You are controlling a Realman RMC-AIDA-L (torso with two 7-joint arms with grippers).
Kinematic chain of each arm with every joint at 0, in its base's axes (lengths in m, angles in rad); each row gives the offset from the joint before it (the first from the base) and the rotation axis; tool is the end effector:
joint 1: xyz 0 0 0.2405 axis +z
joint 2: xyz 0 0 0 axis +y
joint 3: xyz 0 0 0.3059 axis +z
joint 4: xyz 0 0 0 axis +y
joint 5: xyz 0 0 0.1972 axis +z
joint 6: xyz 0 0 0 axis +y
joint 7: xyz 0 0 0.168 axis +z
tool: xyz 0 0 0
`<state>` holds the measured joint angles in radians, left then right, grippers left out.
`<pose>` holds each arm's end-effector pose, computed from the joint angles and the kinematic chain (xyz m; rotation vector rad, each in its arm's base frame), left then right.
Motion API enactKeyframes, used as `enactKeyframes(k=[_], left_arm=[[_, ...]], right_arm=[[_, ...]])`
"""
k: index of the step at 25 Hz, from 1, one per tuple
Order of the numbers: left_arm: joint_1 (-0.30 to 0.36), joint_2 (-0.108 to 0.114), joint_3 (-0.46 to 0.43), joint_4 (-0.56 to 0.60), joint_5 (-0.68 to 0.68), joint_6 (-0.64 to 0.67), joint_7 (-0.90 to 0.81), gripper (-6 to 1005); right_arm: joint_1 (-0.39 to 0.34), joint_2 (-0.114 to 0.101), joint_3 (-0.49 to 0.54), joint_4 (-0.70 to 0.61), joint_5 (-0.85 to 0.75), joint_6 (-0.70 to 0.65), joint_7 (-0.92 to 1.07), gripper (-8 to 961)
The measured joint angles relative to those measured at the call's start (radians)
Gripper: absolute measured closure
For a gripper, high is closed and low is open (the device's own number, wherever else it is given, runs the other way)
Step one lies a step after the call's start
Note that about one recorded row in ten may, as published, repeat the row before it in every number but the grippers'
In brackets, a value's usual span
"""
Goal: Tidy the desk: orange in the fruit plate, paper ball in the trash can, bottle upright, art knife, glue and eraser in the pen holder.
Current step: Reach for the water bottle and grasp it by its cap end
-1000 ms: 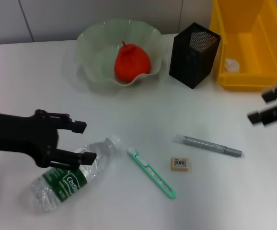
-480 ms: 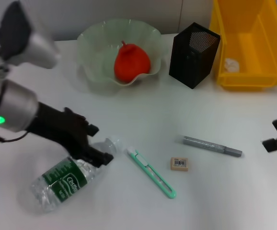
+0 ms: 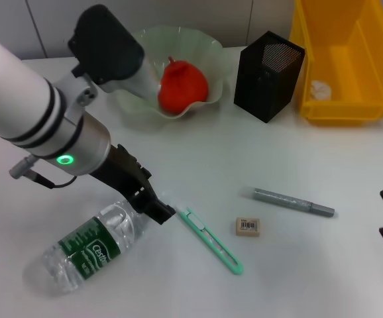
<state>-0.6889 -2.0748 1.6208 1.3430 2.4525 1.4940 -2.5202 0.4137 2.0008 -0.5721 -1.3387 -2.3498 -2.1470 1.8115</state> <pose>-0.1730 0.3626 -0.0918 -2.8361 -0.5627 0.5034 0.3087 0.2749 0.0745 -2.8809 0.8604 0.0930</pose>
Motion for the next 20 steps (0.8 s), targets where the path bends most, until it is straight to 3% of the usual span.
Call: enactKeyframes(k=[10, 13, 20], left_arm=[[0.003, -0.004, 0.032, -0.015, 0.024, -0.034, -0.070, 180], [0.005, -0.004, 0.036, -0.013, 0.027, -0.037, -0.091, 180], [-0.017, -0.006, 0.171, 0.008, 0.126, -0.077, -0.254, 181]], right_arm=[[-0.096, 0.036, 0.021, 0.010, 0.159, 0.010, -0.281, 171], [-0.099, 0.036, 0.025, 0.052, 0.156, 0.011, -0.327, 171], [-0.100, 0.030, 0.026, 0.123, 0.156, 0.029, -0.382, 171]])
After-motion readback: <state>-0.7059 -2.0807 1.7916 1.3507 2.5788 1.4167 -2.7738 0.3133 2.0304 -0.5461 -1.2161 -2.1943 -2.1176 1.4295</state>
